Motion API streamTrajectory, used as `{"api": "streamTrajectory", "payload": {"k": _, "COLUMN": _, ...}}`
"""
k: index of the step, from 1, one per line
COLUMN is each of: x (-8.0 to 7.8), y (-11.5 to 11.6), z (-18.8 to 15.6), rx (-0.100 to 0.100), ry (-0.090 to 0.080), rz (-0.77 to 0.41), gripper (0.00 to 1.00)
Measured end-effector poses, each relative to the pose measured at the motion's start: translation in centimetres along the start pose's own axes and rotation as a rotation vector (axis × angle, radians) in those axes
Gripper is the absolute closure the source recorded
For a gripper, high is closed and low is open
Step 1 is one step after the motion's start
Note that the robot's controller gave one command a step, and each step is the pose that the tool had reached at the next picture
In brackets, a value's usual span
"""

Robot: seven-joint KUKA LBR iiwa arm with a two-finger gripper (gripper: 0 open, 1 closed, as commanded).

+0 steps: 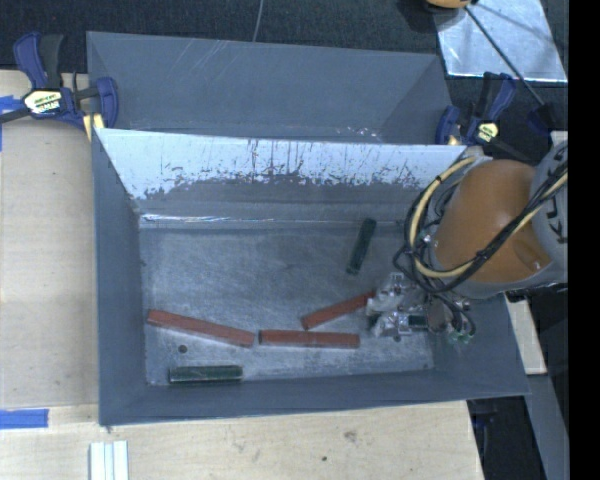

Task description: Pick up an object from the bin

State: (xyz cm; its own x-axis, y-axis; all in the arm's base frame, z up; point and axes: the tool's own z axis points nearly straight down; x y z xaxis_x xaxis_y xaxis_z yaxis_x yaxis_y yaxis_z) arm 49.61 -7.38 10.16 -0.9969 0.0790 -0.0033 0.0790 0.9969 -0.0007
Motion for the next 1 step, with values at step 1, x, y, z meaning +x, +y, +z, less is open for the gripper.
{"api": "streamTrajectory", "payload": {"k": 1, "x": -0.51, "y": -0.15, "z": -6.06, "rx": -0.001, "ry": 0.006, "rz": -0.055, "gripper": 1.00}}
